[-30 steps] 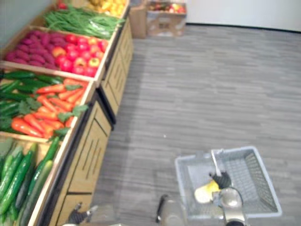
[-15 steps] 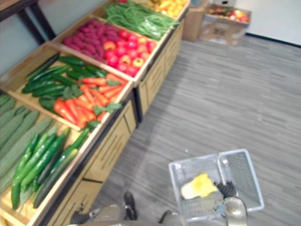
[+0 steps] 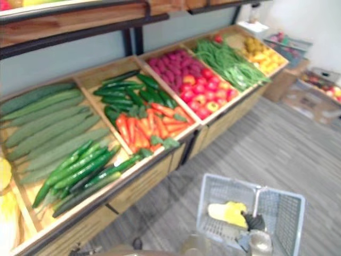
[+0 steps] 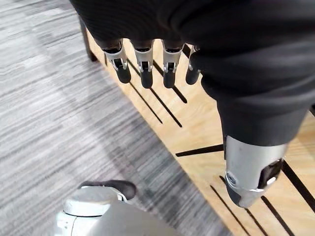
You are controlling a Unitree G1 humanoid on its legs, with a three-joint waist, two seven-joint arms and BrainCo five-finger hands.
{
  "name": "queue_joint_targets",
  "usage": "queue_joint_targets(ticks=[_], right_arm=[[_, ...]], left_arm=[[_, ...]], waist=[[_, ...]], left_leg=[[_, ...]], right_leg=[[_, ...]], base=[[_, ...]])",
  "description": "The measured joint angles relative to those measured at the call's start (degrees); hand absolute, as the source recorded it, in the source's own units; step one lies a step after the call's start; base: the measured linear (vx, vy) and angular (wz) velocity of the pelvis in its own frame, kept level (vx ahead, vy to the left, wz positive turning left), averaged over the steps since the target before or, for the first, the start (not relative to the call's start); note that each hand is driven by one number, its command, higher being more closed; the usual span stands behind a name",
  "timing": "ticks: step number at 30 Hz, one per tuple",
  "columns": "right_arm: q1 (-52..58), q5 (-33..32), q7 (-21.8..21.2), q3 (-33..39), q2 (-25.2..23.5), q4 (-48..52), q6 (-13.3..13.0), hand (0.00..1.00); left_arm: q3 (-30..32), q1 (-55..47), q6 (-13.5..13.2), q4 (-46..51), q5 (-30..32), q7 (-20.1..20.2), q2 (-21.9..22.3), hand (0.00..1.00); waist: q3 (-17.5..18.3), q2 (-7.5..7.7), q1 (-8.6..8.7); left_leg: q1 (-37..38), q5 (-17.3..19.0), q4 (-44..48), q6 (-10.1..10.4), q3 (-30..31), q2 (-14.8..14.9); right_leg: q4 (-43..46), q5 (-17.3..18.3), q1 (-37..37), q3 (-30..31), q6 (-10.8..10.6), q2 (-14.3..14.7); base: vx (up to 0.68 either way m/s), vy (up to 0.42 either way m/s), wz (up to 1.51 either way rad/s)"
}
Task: Pick vegetable in the basket
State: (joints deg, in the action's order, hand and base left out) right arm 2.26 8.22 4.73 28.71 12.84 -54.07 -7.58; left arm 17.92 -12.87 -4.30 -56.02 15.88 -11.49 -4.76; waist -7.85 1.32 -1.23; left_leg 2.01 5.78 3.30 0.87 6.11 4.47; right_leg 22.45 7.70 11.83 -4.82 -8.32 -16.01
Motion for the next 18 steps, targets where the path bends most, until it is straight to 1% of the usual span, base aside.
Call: queue_joint_targets(ticks=[1,2,3,4,5,6,7,8,9,10,11,12,13,14,15,18], right_arm=[[0.1,-1.1,0.0,1.3,-0.2,-0.4,0.0,1.00],[0.1,-1.6,0.0,2.0,-0.4,-0.4,0.1,1.00],[0.3,-1.9,0.0,3.2,-0.8,-0.5,0.3,1.00],[0.4,-2.0,0.0,3.7,-0.9,-0.7,0.5,1.00],[0.5,-2.0,0.0,4.7,-1.3,-1.2,1.0,1.00],[0.9,-2.0,0.1,5.1,-1.5,-2.1,1.1,1.00],[0.5,-2.0,0.1,5.9,-0.2,-3.3,1.2,1.00],[0.0,-2.0,0.7,7.2,1.1,-4.5,1.5,1.00],[-1.2,-2.0,1.0,7.4,2.0,-5.5,1.6,1.00],[-1.6,-2.0,0.9,7.4,2.1,-5.5,1.7,1.00],[-1.7,-2.0,1.0,7.4,2.2,-5.6,1.7,1.00],[-1.3,-2.0,1.1,7.5,2.4,-5.6,1.9,1.00],[-1.2,-2.0,1.2,7.6,2.5,-5.7,1.9,1.00],[-1.0,-2.1,1.3,8.6,2.6,-6.1,2.0,1.00],[-0.9,-2.1,1.4,9.6,3.1,-6.8,2.0,1.00],[-0.4,-2.1,1.6,10.1,3.4,-7.5,2.0,1.00]], left_arm=[[0.4,0.4,0.0,0.0,0.0,-0.1,0.0,0.00],[0.5,0.7,0.0,0.0,0.0,-0.3,0.0,0.00],[0.6,1.3,0.0,0.0,0.0,-0.7,0.0,0.00],[0.6,1.3,0.0,0.0,0.0,-0.8,0.0,0.00],[1.0,1.1,0.0,0.0,0.0,-1.1,-0.3,0.00],[2.0,0.9,0.0,-0.4,-0.1,-1.1,-1.3,0.00],[2.5,2.1,0.3,-2.2,-0.2,-1.0,0.2,0.00],[3.1,2.2,0.6,-2.7,-1.4,-1.1,2.6,0.00],[3.1,1.4,0.5,-2.8,-2.3,-1.1,3.1,0.00],[3.3,1.1,0.5,-2.8,-2.3,-1.2,3.1,0.00],[4.0,1.2,0.5,-2.8,-2.5,-1.2,3.2,0.00],[4.5,1.6,0.6,-2.8,-3.9,-1.2,3.3,0.00],[4.5,1.6,0.6,-2.8,-4.5,-1.2,3.3,0.00],[4.5,1.4,0.6,-2.9,-4.6,-1.2,3.5,0.00],[4.5,1.4,0.7,-2.9,-4.6,-1.1,4.0,0.00],[4.9,1.2,0.7,-2.9,-6.3,-1.2,4.0,0.00]], waist=[[0.0,-0.09,-0.46],[0.1,-0.35,-0.40],[0.4,0.07,-0.42],[0.8,0.60,-0.35],[1.8,2.46,-0.39],[3.2,4.93,-0.33],[3.1,3.11,-0.24],[3.9,0.11,-0.64],[3.9,-1.49,-0.57],[4.1,-1.85,-0.48],[4.0,-2.15,-0.15],[3.9,-2.20,0.45],[3.9,-2.21,0.79],[3.9,-2.14,1.24],[3.9,-2.14,1.77],[3.9,-2.10,2.43]], left_leg=[[-0.3,1.2,1.0,1.8,2.5,1.5],[-0.9,1.9,1.4,2.8,3.8,2.3],[-1.5,3.1,2.2,4.7,6.3,3.7],[-1.9,3.6,2.4,5.6,7.5,4.4],[-2.6,4.5,2.2,7.3,9.1,5.2],[-2.8,5.2,1.3,9.5,10.6,5.6],[-2.4,4.8,0.9,10.8,12.0,8.6],[-2.2,2.3,1.0,10.5,10.3,11.8],[-2.5,-1.9,1.4,10.2,8.1,13.5],[-3.1,-4.0,1.9,10.1,7.4,14.0],[-5.0,-7.8,3.4,8.2,6.1,14.3],[-7.1,-11.0,5.4,5.3,2.8,14.6],[-7.8,-12.0,6.2,4.1,0.4,14.9],[-8.0,-12.8,7.3,3.0,-5.4,15.2],[-7.7,-12.7,8.0,3.2,-12.7,15.0],[-6.8,-12.2,6.5,3.7,-17.7,13.9]], right_leg=[[-3.3,-0.2,0.0,2.0,-0.3,-0.1],[-4.7,-0.2,0.0,2.5,-0.3,-0.3],[-6.7,-0.2,0.0,3.3,-0.3,-0.7],[-7.5,-0.2,0.1,3.7,-0.3,-1.0],[-8.5,-0.3,-0.1,3.8,-0.8,-1.4],[-9.0,-4.2,-0.2,3.0,-6.7,-1.8],[-6.2,-2.9,0.0,0.7,-5.5,0.2],[-4.6,-1.1,0.1,-1.5,-2.8,2.9],[-3.7,-0.1,-0.3,-2.9,-1.5,4.6],[-3.4,0.3,-0.4,-3.5,-0.8,5.2],[-3.5,0.9,-1.2,-5.2,0.4,5.7],[-4.0,1.3,-2.5,-7.6,1.5,5.8],[-4.5,1.4,-3.4,-8.7,2.0,5.9],[-5.1,1.7,-4.9,-10.4,2.7,6.0],[-6.2,2.0,-6.3,-12.1,3.2,5.9],[-7.6,2.0,-7.7,-13.8,3.2,5.7]], base=[[0.17,-0.420,0.82],[0.17,-0.508,0.92],[0.12,-0.464,0.79],[0.14,-0.661,0.96],[0.12,-0.754,0.96],[0.14,-0.782,0.96],[0.19,-0.713,0.76],[0.22,-0.597,0.44],[0.20,-0.542,0.29],[0.18,-0.505,0.35],[0.18,-0.471,0.65],[0.21,-0.512,0.75],[0.19,-0.438,0.76],[0.14,-0.350,0.65],[0.10,-0.232,0.61],[0.06,-0.067,0.41]])
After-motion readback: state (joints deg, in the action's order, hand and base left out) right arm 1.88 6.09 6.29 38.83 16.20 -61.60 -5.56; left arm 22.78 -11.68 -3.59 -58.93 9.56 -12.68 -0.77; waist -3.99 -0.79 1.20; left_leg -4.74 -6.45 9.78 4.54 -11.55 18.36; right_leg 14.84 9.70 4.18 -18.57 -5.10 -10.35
